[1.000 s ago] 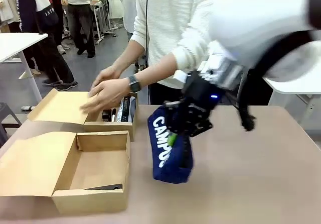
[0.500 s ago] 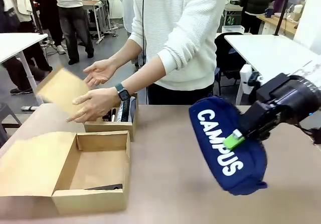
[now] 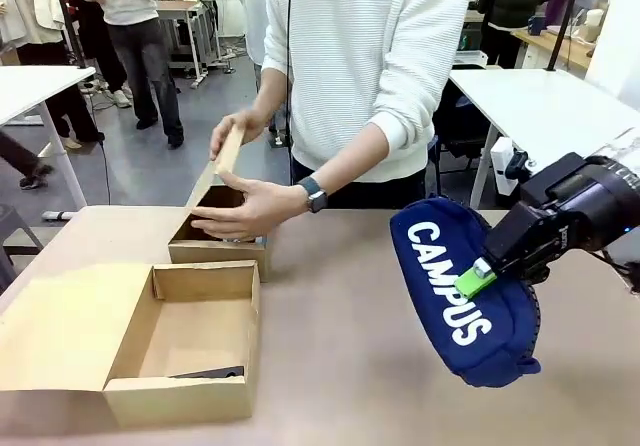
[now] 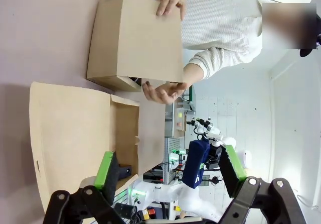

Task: Place items inside the box.
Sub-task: Pick up a Pencil pouch or Stapler and place it inside the Mailer Box closest to the robot.

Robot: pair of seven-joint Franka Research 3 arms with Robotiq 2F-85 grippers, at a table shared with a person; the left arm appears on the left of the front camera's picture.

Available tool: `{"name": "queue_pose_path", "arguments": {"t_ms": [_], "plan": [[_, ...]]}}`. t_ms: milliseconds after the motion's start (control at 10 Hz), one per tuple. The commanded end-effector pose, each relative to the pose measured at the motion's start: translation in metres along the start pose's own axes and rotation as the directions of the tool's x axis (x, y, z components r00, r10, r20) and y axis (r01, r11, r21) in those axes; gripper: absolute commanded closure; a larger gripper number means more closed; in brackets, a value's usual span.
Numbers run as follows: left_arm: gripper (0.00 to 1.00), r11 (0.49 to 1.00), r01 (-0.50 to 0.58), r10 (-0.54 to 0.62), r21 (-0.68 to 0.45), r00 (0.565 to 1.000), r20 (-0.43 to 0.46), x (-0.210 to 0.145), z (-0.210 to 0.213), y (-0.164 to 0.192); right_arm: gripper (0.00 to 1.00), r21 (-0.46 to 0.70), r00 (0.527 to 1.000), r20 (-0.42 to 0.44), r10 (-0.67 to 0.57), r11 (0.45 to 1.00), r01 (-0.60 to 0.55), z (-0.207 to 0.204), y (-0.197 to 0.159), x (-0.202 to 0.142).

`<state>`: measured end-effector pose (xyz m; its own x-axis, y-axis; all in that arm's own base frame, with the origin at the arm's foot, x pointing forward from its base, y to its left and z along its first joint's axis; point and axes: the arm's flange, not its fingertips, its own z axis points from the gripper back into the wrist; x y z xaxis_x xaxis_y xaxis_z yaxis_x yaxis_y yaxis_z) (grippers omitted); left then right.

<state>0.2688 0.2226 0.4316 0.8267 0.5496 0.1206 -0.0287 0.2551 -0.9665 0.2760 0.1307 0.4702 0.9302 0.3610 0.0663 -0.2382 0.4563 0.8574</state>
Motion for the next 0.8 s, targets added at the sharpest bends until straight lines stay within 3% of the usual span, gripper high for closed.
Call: {"name": "queue_pose_path", "arguments": {"t_ms": [0,200,300,400,500,600,700], "plan": [[0.0,1.0,0.017,-0.017,-0.016,1.0,0.0,-0.001,0.001,0.0,0.94,-0.039,0.999,-0.007,-0.034,0.999,0.033,-0.014,0.013,0.032],[0.0,1.0,0.017,-0.017,-0.016,1.0,0.0,-0.001,0.001,0.0,0.94,-0.086,0.996,-0.06,-0.067,0.994,0.062,-0.042,0.041,0.08],[0.0,1.0,0.017,-0.017,-0.016,1.0,0.0,-0.001,0.001,0.0,0.94,-0.146,0.985,-0.064,-0.158,0.978,0.148,-0.047,0.04,0.094],[0.0,1.0,0.017,-0.017,-0.016,1.0,0.0,-0.001,0.001,0.0,0.94,-0.07,0.989,-0.028,-0.142,0.988,0.14,-0.02,0.025,0.071],[0.0,1.0,0.017,-0.017,-0.016,1.0,0.0,-0.001,0.001,0.0,0.94,0.126,0.998,-0.028,-0.054,0.99,0.057,0.02,-0.005,0.01],[0.0,1.0,0.017,-0.017,-0.016,1.0,0.0,-0.001,0.001,0.0,0.94,0.164,0.986,0.01,-0.165,0.973,0.161,0.035,-0.025,-0.041],[0.0,1.0,0.017,-0.017,-0.016,1.0,0.0,-0.001,0.001,0.0,0.94,0.194,0.972,0.104,-0.21,0.963,0.187,0.039,-0.036,-0.077]]}}
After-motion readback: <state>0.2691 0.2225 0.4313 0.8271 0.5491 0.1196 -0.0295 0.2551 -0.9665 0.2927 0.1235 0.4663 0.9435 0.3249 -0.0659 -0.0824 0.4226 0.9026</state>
